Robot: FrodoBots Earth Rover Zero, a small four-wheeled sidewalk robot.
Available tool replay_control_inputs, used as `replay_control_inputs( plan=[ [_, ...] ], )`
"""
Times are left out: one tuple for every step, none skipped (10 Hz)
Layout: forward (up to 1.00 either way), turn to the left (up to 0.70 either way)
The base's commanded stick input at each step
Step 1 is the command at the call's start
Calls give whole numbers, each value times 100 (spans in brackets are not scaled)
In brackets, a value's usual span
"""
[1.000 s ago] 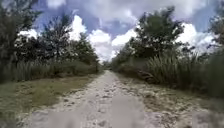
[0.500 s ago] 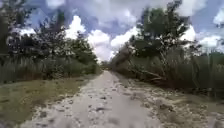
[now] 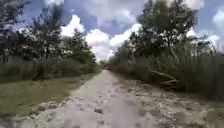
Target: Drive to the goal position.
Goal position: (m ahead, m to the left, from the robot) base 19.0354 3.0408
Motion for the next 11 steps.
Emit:
replay_control_inputs(
  plan=[
    [100,23],
    [100,14],
    [100,0],
    [100,0],
    [100,0],
    [100,0],
    [100,0],
    [100,0],
    [100,0],
    [100,0],
    [100,0]
  ],
)
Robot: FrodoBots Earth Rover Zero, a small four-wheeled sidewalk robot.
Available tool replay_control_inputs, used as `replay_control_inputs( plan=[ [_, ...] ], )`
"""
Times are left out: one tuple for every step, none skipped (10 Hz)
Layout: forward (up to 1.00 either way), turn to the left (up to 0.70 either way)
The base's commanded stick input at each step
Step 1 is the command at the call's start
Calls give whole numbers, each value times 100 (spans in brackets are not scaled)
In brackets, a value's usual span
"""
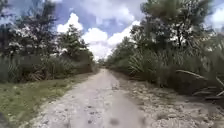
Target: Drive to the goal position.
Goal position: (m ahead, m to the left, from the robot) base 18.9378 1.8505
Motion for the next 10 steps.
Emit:
replay_control_inputs(
  plan=[
    [100,0],
    [100,0],
    [100,0],
    [100,0],
    [100,0],
    [100,0],
    [100,27],
    [100,27],
    [100,27],
    [100,27]
  ],
)
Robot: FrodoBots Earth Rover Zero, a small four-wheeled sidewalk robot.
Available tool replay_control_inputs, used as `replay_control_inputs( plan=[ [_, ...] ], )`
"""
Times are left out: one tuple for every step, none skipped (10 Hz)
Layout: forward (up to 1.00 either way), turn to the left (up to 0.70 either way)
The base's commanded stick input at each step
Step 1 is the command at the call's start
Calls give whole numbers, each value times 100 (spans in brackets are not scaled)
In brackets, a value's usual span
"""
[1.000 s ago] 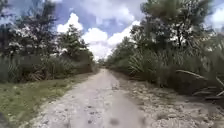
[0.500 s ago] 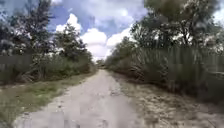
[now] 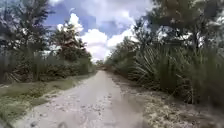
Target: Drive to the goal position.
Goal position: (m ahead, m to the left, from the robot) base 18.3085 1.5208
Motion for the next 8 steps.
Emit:
replay_control_inputs(
  plan=[
    [100,23],
    [100,11],
    [100,0],
    [100,0],
    [100,0],
    [100,0],
    [100,0],
    [100,0]
  ],
)
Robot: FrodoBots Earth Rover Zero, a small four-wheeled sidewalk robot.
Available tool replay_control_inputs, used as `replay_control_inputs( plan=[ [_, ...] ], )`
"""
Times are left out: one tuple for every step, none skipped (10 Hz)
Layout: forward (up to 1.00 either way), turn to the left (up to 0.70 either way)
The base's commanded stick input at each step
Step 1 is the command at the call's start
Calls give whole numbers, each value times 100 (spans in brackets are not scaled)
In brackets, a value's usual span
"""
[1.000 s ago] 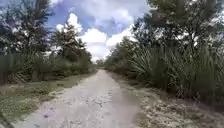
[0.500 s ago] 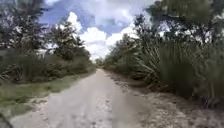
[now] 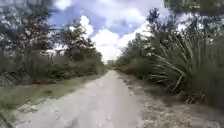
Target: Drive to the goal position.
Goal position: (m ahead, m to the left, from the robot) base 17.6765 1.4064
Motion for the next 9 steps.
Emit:
replay_control_inputs(
  plan=[
    [100,0],
    [100,0],
    [100,0],
    [100,0],
    [100,0],
    [100,0],
    [100,0],
    [100,0],
    [100,0]
  ],
)
